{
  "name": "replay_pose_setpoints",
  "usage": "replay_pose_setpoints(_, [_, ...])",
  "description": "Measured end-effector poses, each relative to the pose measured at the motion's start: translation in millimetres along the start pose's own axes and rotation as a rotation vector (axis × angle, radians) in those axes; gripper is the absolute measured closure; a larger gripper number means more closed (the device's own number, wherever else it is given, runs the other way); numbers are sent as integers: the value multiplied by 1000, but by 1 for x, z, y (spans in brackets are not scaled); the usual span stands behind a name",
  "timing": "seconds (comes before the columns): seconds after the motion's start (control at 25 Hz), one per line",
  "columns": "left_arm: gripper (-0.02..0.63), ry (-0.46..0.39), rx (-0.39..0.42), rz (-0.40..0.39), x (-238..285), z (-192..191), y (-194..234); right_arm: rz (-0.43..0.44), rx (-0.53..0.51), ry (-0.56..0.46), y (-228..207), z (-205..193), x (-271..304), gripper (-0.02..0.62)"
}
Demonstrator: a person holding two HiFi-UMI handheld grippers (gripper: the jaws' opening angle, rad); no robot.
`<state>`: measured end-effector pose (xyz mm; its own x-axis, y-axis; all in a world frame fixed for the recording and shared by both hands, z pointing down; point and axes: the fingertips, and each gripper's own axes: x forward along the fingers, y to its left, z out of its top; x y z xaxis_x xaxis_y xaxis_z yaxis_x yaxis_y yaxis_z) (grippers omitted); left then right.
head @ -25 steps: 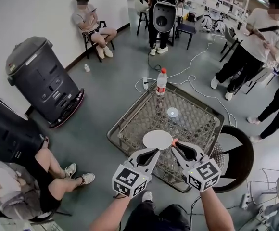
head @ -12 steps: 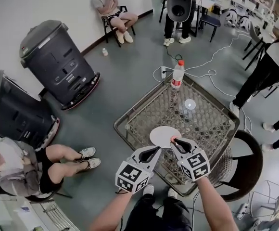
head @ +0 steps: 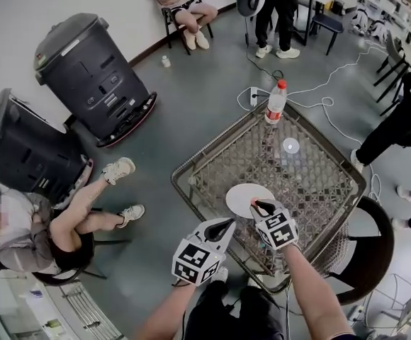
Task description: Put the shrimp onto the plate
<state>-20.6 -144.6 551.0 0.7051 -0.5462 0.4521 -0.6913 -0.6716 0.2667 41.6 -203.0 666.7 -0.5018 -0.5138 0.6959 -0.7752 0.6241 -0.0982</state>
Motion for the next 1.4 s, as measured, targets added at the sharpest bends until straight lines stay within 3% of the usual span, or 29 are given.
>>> replay_pose_setpoints(0.4, [597, 33, -31, 11, 4, -16, 11, -17, -73, 177, -6, -27, 44, 528])
replay_pose_setpoints(0.76, [597, 50, -37, 0, 11, -19, 12, 5, -69, 205, -8, -28, 57, 528])
replay_pose_setpoints(0.92, [597, 50, -24, -16, 12, -14, 8, 14, -23, 143, -8, -16, 48, 508])
replay_pose_setpoints(1.2, [597, 32, 29, -68, 15, 11, -8, 59, 86, -62, -4, 34, -20, 509])
replay_pose_setpoints(1.4, [597, 9, 55, -96, 12, 32, -22, 70, 141, -242, 5, 66, -80, 589])
